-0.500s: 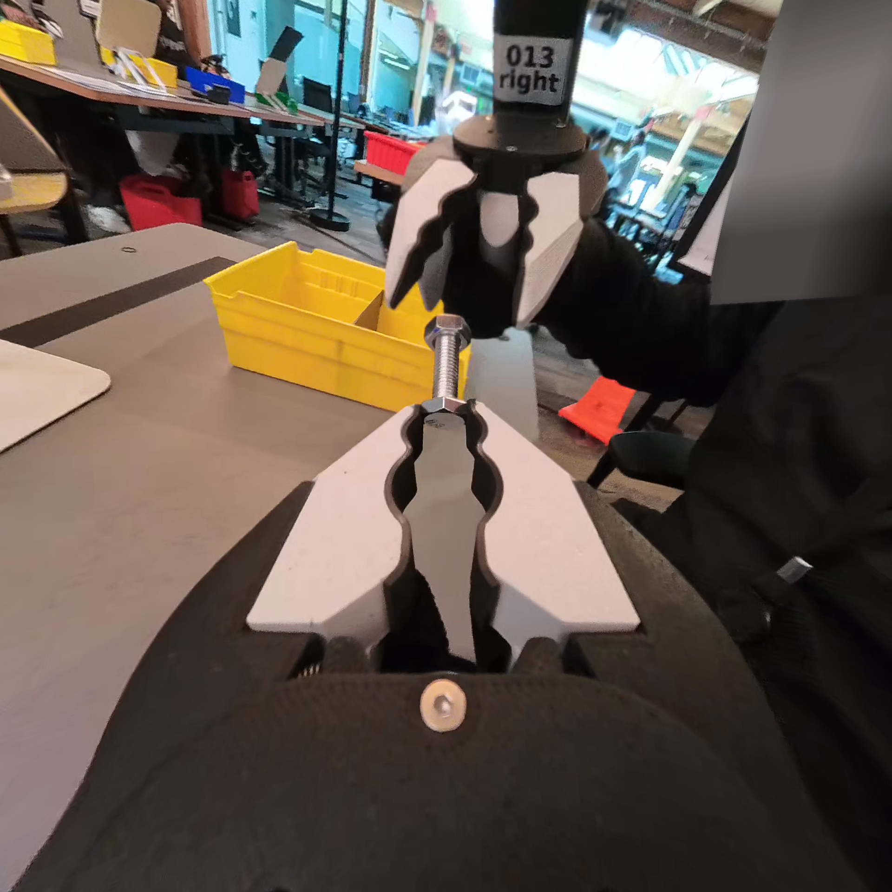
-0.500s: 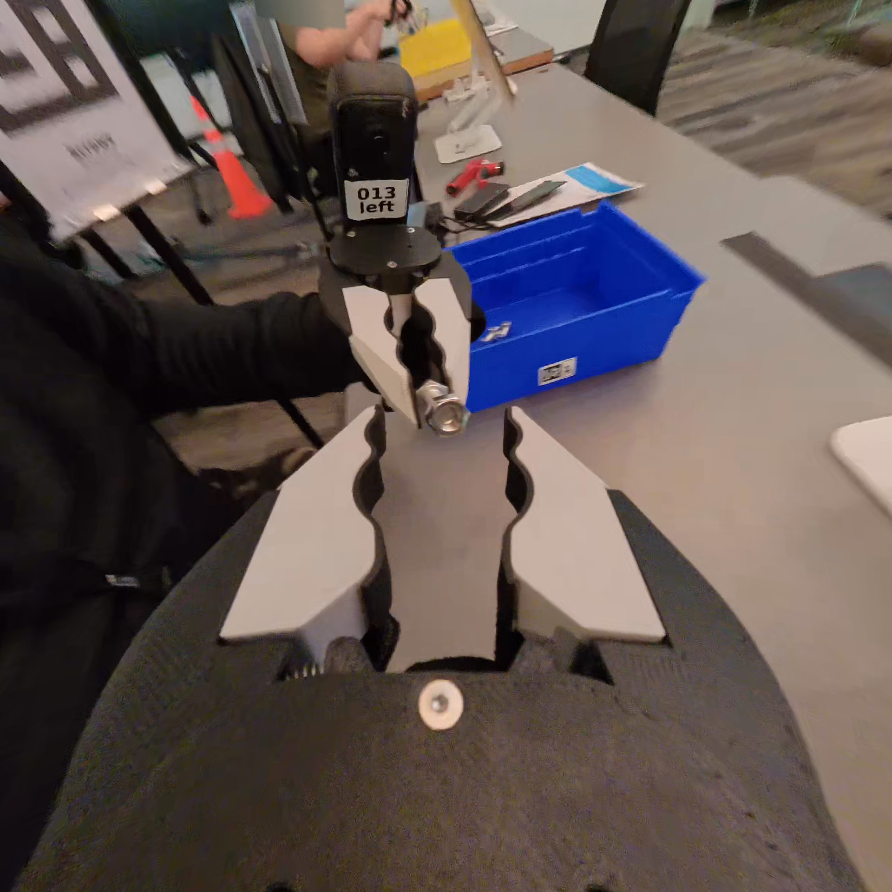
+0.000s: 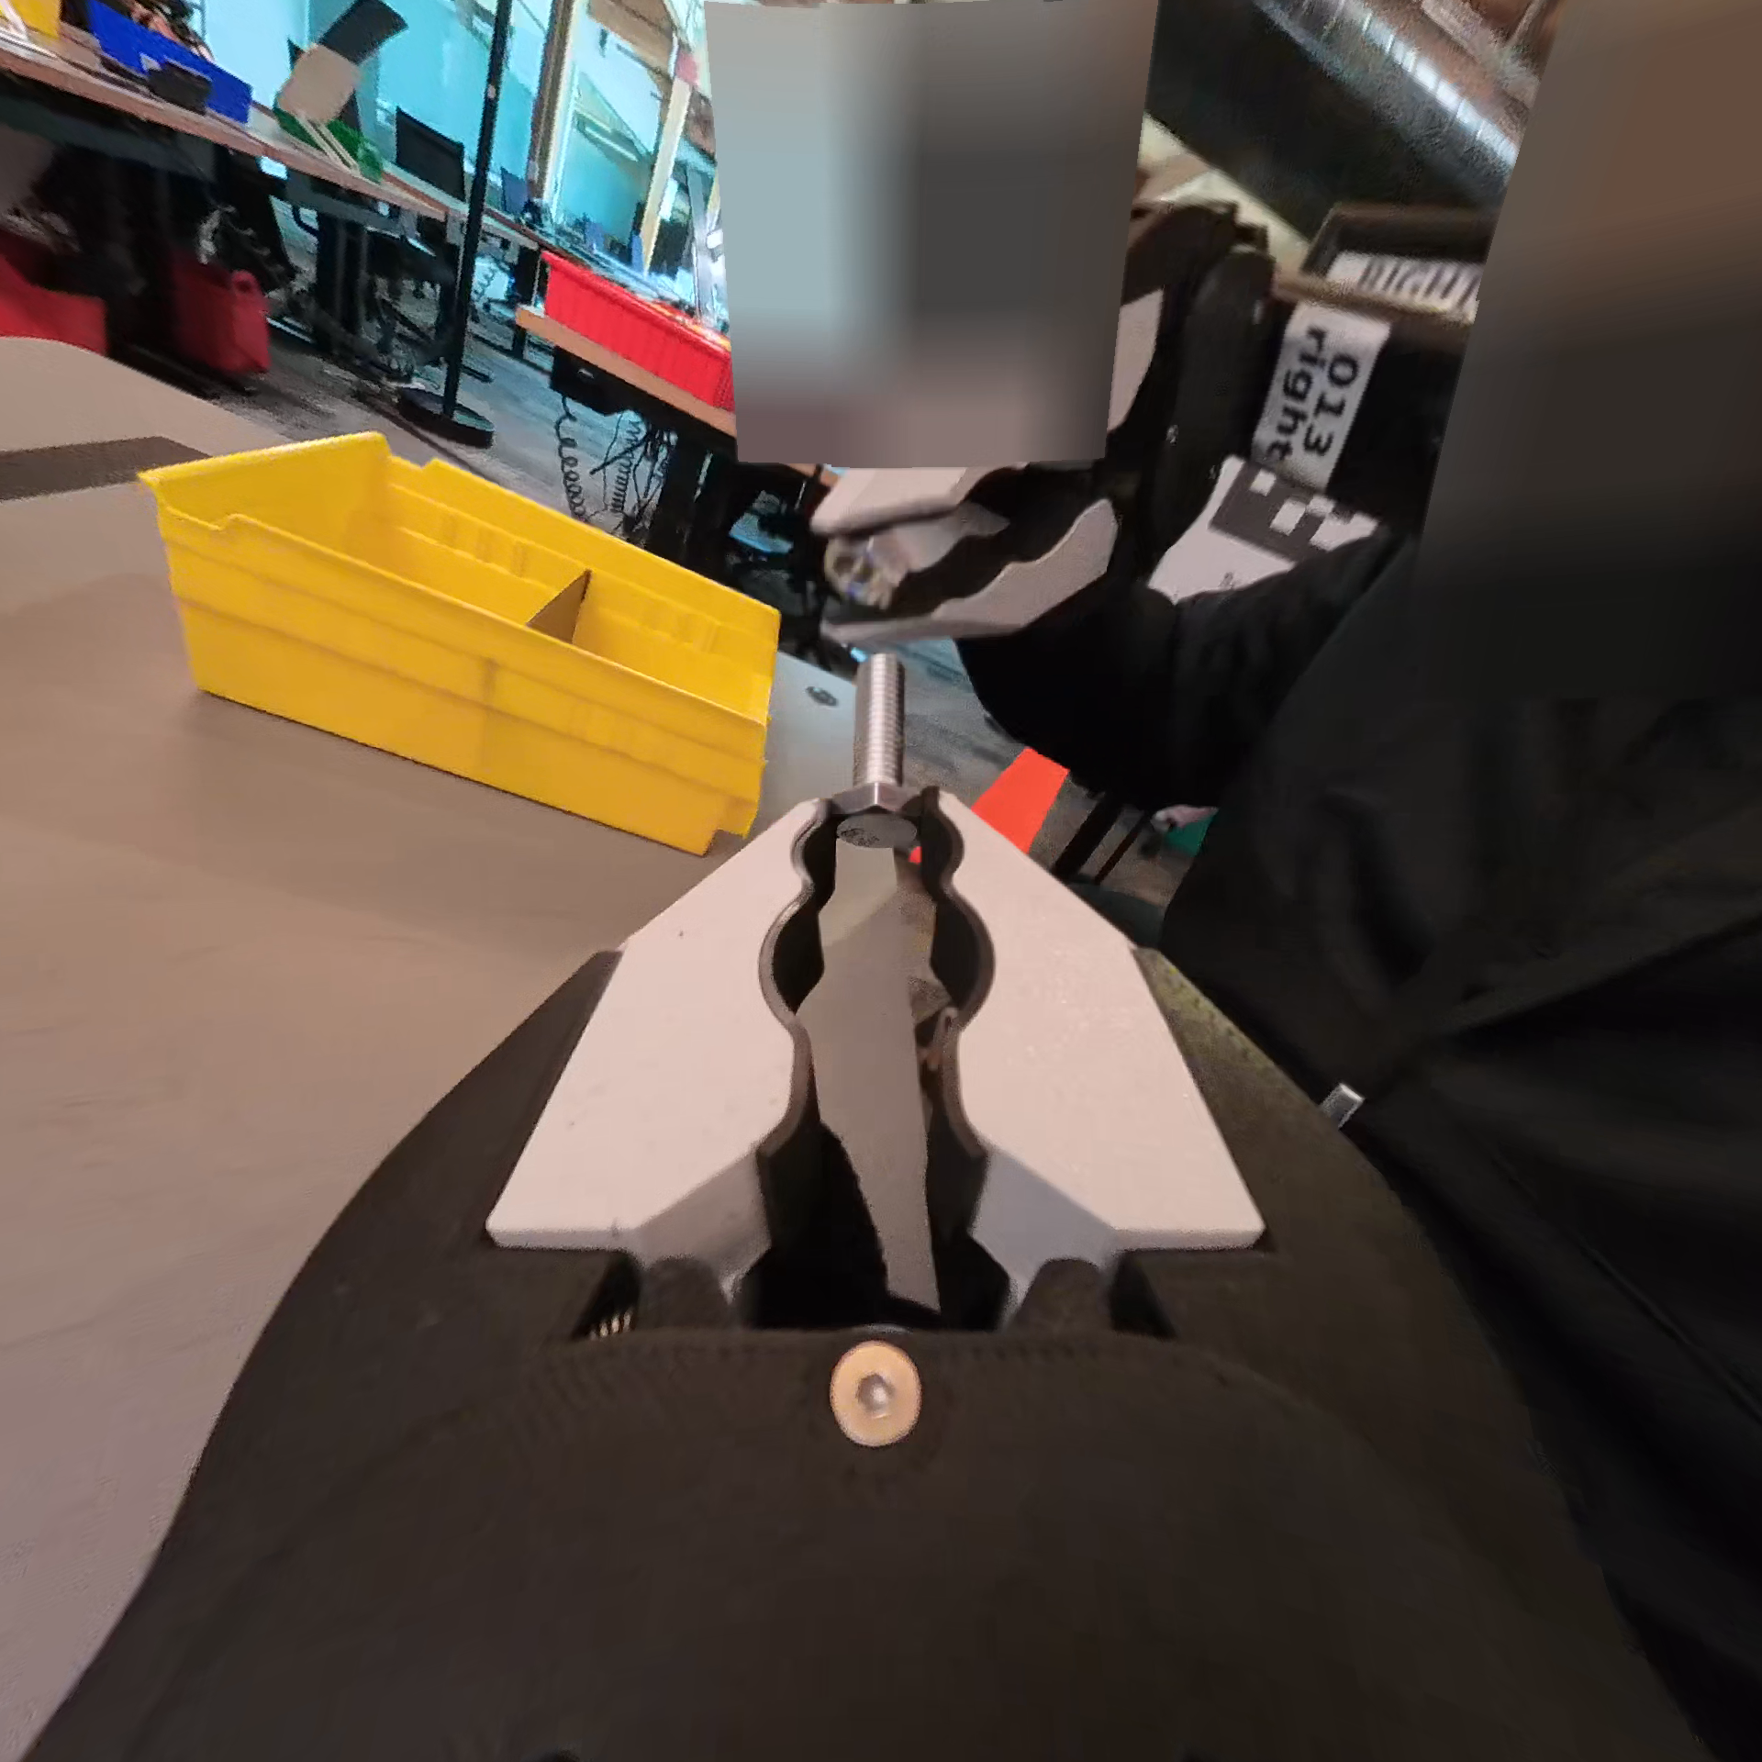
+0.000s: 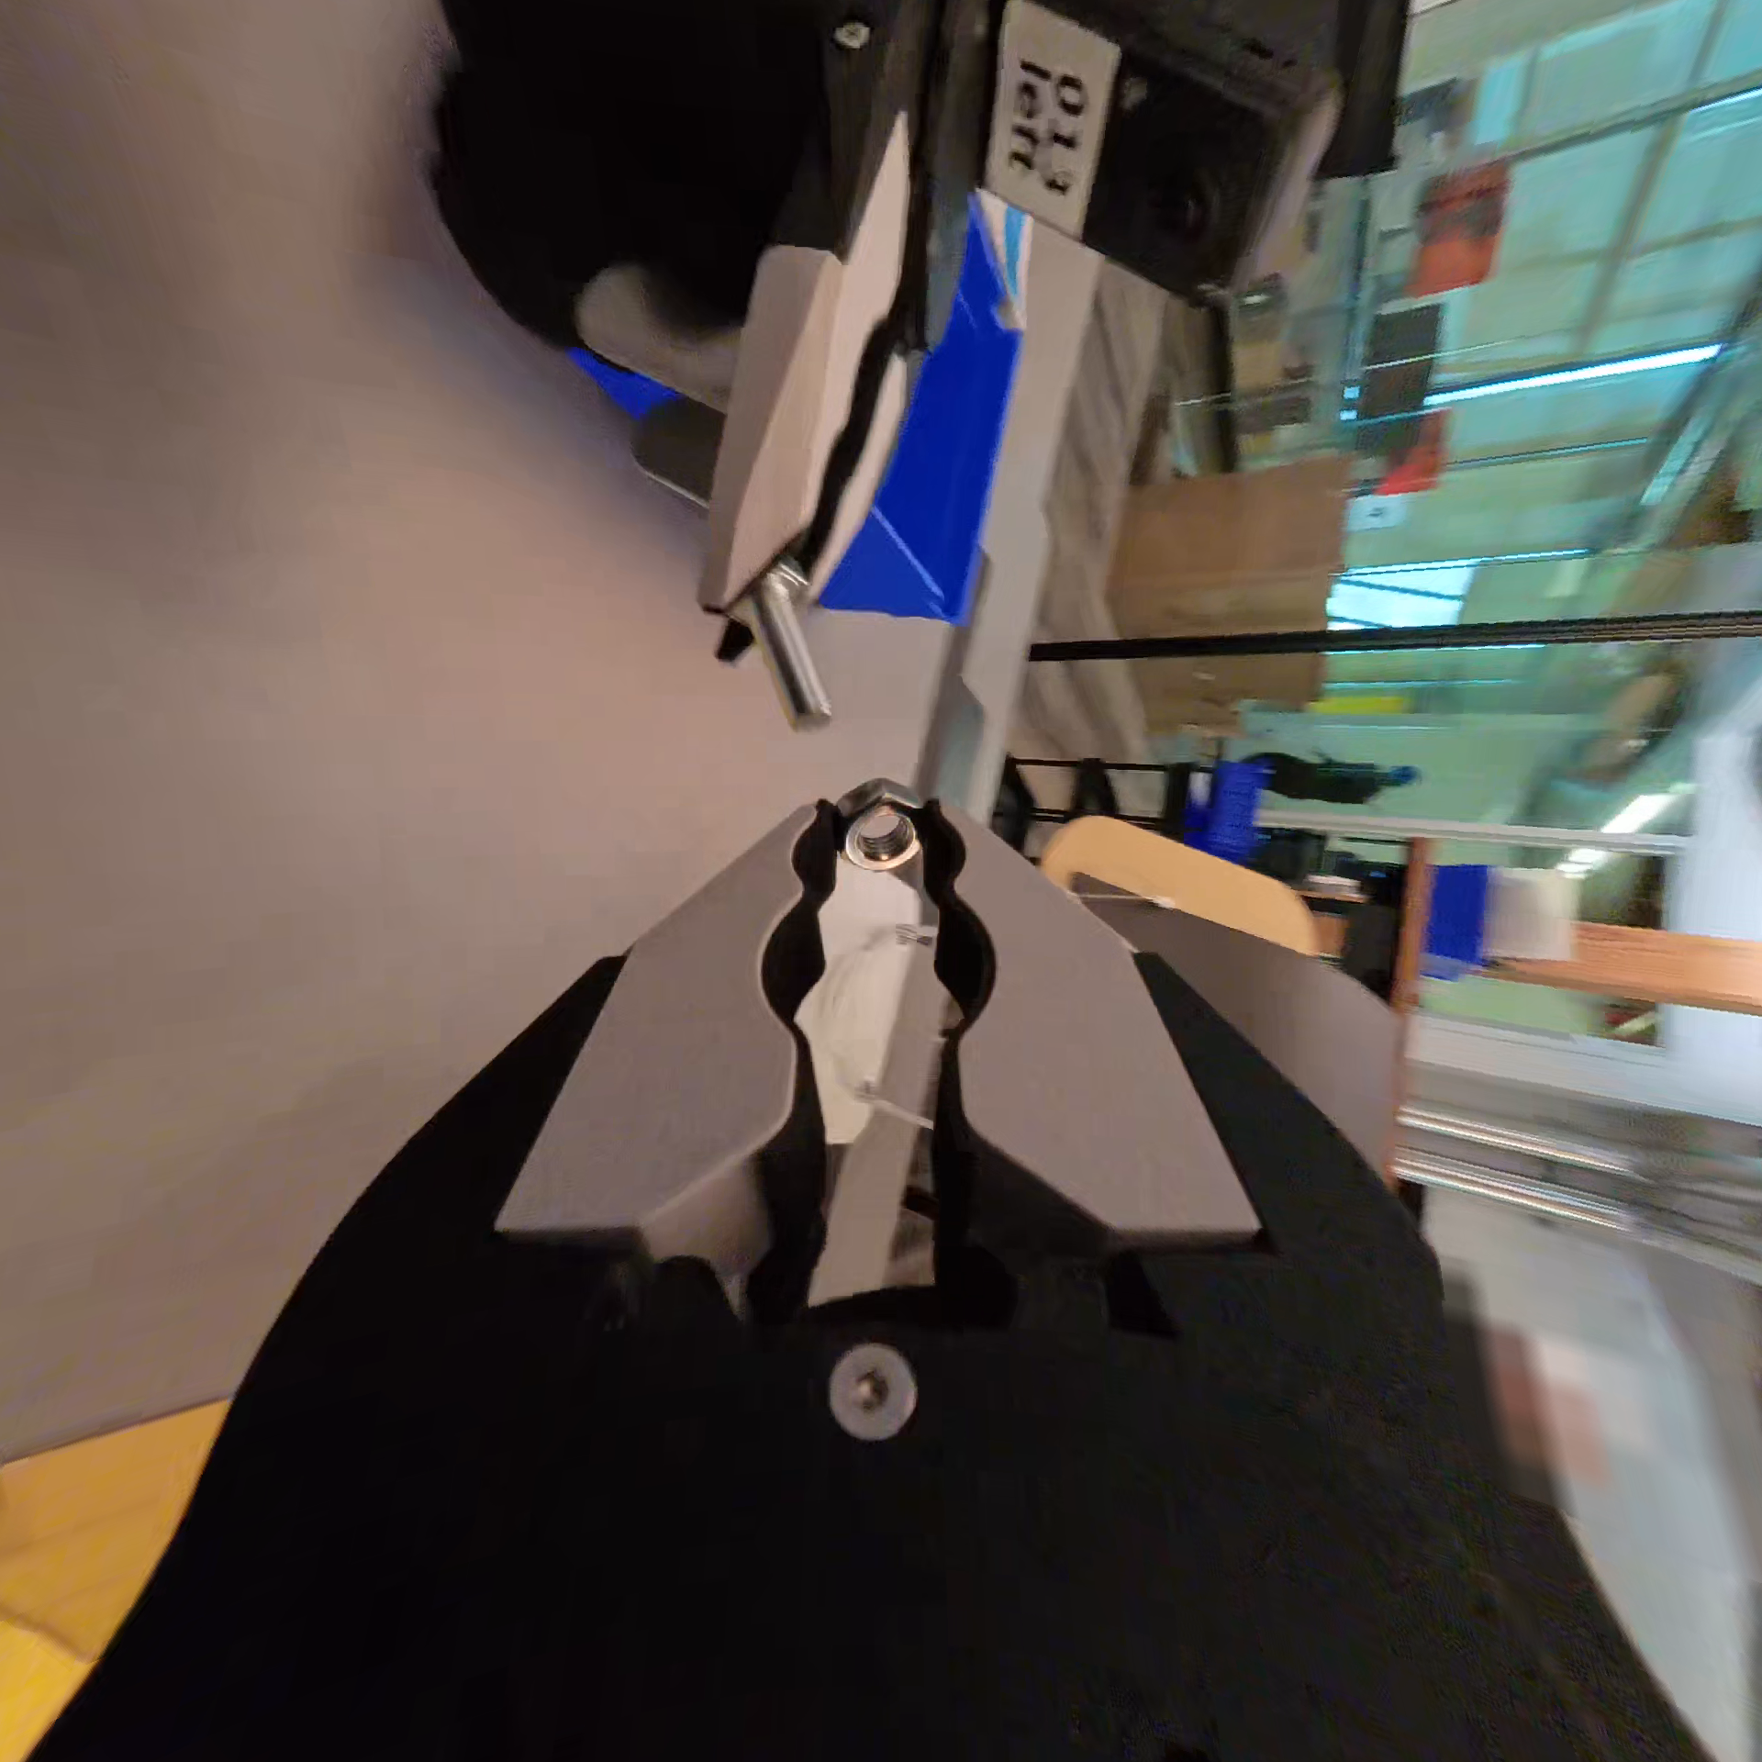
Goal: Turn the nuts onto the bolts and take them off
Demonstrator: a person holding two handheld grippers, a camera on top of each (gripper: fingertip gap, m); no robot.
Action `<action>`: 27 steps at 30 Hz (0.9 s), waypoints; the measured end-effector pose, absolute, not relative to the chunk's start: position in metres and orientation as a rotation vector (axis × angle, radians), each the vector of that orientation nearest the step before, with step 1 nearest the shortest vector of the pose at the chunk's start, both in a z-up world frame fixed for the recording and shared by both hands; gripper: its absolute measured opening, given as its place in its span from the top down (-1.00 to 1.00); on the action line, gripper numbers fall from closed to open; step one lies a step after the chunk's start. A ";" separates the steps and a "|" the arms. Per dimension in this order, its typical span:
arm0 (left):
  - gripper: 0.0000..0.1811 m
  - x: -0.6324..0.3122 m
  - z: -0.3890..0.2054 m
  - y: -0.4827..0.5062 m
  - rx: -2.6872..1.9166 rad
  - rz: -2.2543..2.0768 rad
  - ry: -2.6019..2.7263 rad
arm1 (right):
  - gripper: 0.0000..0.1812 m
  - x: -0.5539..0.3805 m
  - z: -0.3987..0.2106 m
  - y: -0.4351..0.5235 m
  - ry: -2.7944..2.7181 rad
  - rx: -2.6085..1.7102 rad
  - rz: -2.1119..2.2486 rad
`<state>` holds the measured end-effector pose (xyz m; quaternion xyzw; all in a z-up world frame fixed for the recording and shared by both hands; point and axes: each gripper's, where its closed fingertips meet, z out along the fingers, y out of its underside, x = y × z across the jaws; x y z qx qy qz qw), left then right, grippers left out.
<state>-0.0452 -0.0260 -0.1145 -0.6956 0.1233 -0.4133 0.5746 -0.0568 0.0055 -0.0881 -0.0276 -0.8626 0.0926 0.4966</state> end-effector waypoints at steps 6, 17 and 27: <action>0.83 -0.061 -0.114 -0.027 -1.673 -0.837 0.288 | 0.82 -0.040 -0.071 0.078 -2.059 -0.573 0.374; 0.83 -0.061 -0.122 -0.021 -1.720 -0.765 0.305 | 0.82 0.109 -0.235 0.260 -2.050 -1.807 0.193; 0.83 -0.055 -0.126 -0.016 -1.745 -0.747 0.309 | 0.62 0.112 -0.313 0.260 -2.229 -1.927 0.157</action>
